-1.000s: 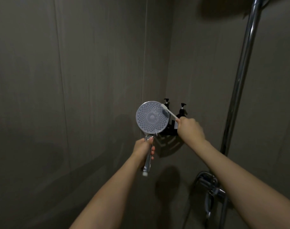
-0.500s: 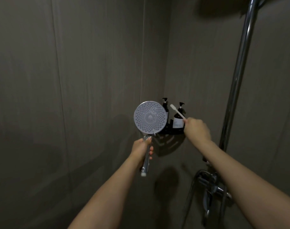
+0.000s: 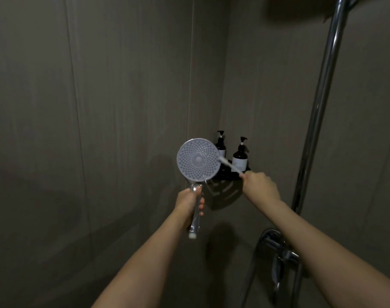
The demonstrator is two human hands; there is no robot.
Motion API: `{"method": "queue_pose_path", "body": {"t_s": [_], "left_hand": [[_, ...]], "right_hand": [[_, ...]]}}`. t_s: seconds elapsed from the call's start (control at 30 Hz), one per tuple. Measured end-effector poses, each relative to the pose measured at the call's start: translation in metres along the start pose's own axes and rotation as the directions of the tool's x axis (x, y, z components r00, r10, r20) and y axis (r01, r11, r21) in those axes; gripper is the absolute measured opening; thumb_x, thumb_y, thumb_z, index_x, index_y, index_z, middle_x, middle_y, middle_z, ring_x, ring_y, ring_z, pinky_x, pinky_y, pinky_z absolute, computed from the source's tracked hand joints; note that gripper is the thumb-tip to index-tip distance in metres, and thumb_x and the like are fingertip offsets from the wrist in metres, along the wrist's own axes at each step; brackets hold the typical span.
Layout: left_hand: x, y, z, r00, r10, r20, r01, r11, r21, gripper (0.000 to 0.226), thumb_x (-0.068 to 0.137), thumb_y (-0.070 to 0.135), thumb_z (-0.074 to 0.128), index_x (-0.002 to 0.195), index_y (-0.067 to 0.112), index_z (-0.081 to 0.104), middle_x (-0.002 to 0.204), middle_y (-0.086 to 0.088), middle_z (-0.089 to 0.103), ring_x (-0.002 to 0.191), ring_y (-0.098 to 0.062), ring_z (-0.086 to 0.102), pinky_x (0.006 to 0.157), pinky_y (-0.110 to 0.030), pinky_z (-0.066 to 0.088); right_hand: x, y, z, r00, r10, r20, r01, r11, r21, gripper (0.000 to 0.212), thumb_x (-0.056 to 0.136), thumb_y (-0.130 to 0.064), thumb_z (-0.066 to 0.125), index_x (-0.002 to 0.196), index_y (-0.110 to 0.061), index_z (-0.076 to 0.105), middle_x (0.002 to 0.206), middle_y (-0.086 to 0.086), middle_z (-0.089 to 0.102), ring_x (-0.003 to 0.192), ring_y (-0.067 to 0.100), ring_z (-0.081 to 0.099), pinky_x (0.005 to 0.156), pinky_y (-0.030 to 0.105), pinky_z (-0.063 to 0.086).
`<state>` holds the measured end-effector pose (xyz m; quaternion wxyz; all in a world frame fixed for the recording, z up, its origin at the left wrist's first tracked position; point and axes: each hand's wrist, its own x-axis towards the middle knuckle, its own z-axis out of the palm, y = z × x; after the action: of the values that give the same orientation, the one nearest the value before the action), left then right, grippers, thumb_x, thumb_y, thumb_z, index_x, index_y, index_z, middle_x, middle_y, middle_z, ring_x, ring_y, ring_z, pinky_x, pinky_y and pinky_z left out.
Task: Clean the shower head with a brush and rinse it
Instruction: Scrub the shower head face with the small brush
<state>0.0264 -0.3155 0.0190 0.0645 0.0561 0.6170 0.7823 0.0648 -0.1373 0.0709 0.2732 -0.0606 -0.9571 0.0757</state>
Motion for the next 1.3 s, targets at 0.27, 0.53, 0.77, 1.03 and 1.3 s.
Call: {"method": "queue_pose_path", "body": {"t_s": [0.27, 0.53, 0.77, 1.03, 1.3], "left_hand": [[0.006, 0.002, 0.003, 1.000, -0.011, 0.004, 0.011, 1.000, -0.012, 0.023, 0.091, 0.022, 0.050, 0.069, 0.015, 0.049, 0.050, -0.002, 0.047, 0.037, -0.011, 0.040, 0.041, -0.019, 0.035], [0.007, 0.004, 0.000, 1.000, 0.017, -0.004, -0.017, 0.999, 0.041, 0.024, 0.092, 0.024, 0.049, 0.070, 0.014, 0.047, 0.056, -0.006, 0.047, 0.042, -0.013, 0.041, 0.039, -0.019, 0.036], [0.013, -0.002, -0.009, 0.999, -0.010, -0.039, 0.011, 0.999, 0.042, 0.021, 0.089, 0.022, 0.050, 0.070, 0.013, 0.053, 0.052, -0.005, 0.049, 0.037, -0.012, 0.043, 0.038, -0.019, 0.037], [0.017, 0.001, -0.003, 1.000, -0.008, -0.019, 0.009, 0.998, 0.056, 0.021, 0.090, 0.023, 0.050, 0.070, 0.015, 0.048, 0.052, -0.004, 0.048, 0.036, -0.011, 0.042, 0.037, -0.018, 0.036], [0.018, 0.001, -0.002, 1.000, 0.014, -0.006, -0.013, 0.998, 0.067, 0.024, 0.090, 0.022, 0.049, 0.067, 0.014, 0.052, 0.048, -0.002, 0.050, 0.037, -0.011, 0.043, 0.038, -0.019, 0.037]], "right_hand": [[0.003, -0.025, 0.003, 0.977, -0.181, 0.113, 0.182, 0.983, -0.001, 0.028, 0.096, -0.029, 0.037, 0.086, -0.012, 0.057, 0.087, 0.017, 0.063, 0.072, 0.032, 0.057, 0.057, 0.032, 0.038], [0.023, -0.032, -0.001, 0.998, 0.048, -0.043, -0.046, 0.998, 0.047, 0.032, 0.098, -0.024, 0.034, 0.099, -0.006, 0.060, 0.064, 0.002, 0.044, 0.054, 0.020, 0.040, 0.048, 0.027, 0.030], [0.011, -0.055, 0.011, 0.939, -0.263, 0.219, 0.276, 0.961, -0.030, 0.026, 0.094, -0.031, 0.037, 0.074, -0.019, 0.049, 0.074, 0.004, 0.055, 0.054, 0.013, 0.043, 0.046, 0.026, 0.027], [0.038, -0.044, -0.004, 0.998, 0.061, -0.007, -0.061, 0.998, 0.003, 0.026, 0.095, -0.017, 0.036, 0.098, -0.005, 0.059, 0.095, 0.016, 0.063, 0.059, 0.021, 0.043, 0.045, 0.025, 0.026], [0.018, -0.062, 0.012, 0.952, -0.234, 0.199, 0.225, 0.972, 0.064, 0.026, 0.094, -0.028, 0.038, 0.080, -0.015, 0.055, 0.084, 0.011, 0.061, 0.069, 0.026, 0.055, 0.059, 0.035, 0.045]]}}
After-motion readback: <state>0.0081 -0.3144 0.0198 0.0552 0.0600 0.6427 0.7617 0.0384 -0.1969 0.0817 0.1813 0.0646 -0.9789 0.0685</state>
